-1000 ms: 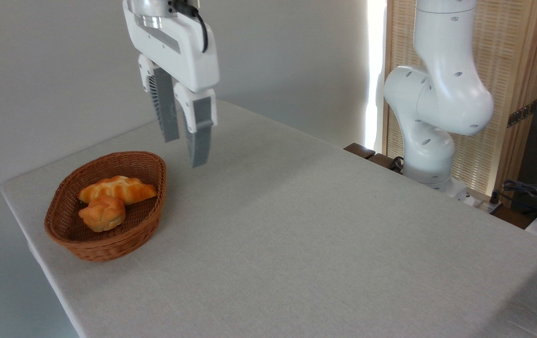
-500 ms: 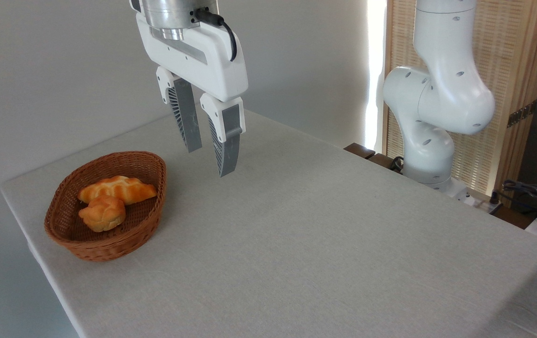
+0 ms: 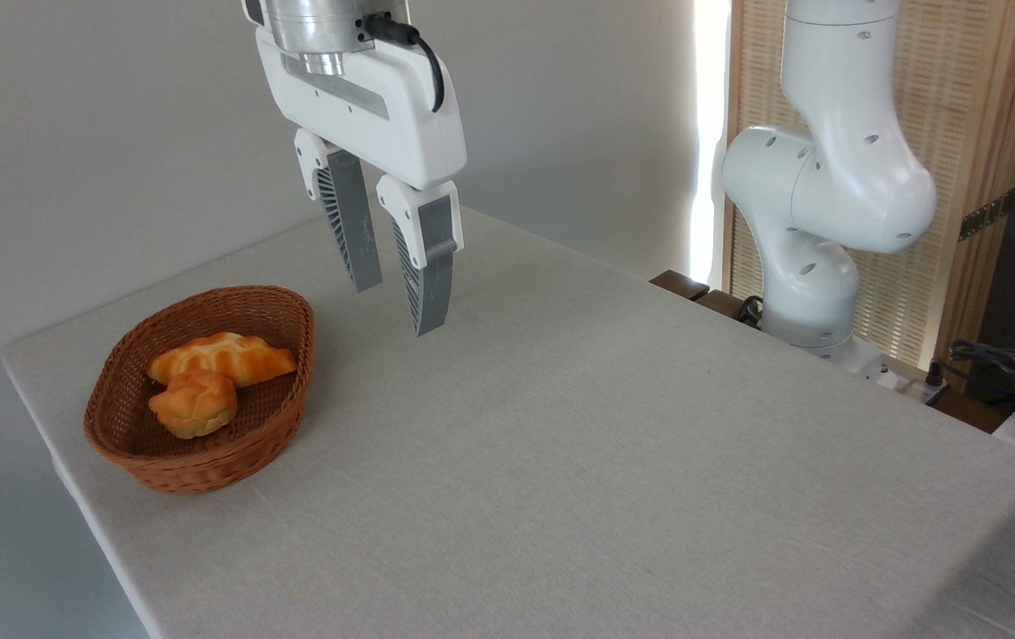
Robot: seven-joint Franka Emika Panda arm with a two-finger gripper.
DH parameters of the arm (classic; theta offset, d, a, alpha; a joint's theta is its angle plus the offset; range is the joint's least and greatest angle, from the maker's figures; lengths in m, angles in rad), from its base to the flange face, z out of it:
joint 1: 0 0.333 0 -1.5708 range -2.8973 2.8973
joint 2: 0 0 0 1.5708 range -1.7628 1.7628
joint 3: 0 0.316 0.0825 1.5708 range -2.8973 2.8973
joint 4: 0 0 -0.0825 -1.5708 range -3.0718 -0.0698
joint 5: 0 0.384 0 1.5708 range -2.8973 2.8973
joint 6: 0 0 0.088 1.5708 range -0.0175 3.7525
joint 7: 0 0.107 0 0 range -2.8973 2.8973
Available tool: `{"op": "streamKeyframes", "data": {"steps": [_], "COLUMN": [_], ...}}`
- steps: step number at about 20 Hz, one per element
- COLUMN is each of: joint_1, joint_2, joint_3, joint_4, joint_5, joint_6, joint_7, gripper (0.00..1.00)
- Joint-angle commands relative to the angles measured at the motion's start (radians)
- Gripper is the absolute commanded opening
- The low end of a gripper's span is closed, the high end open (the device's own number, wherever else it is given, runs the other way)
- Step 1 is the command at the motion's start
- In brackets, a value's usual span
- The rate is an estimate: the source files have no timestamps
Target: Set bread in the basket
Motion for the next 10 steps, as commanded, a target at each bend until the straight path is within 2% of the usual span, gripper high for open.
{"op": "streamKeyframes", "data": {"steps": [1,10], "joint_1": [0.017,0.017], "joint_2": [-0.004,-0.006], "joint_3": [-0.017,-0.014], "joint_4": [-0.011,-0.011], "joint_5": [0.021,0.021], "joint_6": [0.018,0.009], "joint_7": [-0.013,-0.006], "gripper": [1.00,1.00]}}
